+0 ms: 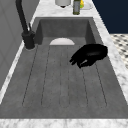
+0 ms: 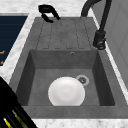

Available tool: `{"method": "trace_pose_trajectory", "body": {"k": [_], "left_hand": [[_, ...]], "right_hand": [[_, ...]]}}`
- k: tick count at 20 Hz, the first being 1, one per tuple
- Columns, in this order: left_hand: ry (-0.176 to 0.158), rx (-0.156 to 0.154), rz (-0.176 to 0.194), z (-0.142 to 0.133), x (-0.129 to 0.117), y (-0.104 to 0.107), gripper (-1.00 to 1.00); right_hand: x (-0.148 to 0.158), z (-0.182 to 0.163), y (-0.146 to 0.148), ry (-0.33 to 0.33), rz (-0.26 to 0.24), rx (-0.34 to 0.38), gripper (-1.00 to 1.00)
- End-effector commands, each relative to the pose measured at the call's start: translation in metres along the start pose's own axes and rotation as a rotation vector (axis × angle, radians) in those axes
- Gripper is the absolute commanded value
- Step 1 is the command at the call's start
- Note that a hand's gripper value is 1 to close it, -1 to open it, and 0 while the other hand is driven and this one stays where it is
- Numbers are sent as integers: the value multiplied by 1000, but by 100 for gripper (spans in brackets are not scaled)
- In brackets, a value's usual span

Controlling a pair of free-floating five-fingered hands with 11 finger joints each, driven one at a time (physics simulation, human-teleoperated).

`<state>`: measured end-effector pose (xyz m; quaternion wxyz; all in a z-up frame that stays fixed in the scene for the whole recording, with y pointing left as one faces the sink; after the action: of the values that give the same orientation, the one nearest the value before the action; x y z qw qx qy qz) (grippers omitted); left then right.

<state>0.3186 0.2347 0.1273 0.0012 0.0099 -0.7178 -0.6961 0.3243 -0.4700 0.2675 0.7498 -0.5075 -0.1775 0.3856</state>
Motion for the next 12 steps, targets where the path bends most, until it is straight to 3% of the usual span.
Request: {"method": "trace_pose_trajectory", "body": {"k": [1,6,12], "left_hand": [[0,0,0,0,0,0,0],[0,0,0,0,0,0,0],[0,0,0,0,0,0,0]], "right_hand": [[-2,-4,3,-53,48,75,-100],[2,-19,2,-74,109,99,-100],[6,-43,-6,-84,124,131,-100]]}}
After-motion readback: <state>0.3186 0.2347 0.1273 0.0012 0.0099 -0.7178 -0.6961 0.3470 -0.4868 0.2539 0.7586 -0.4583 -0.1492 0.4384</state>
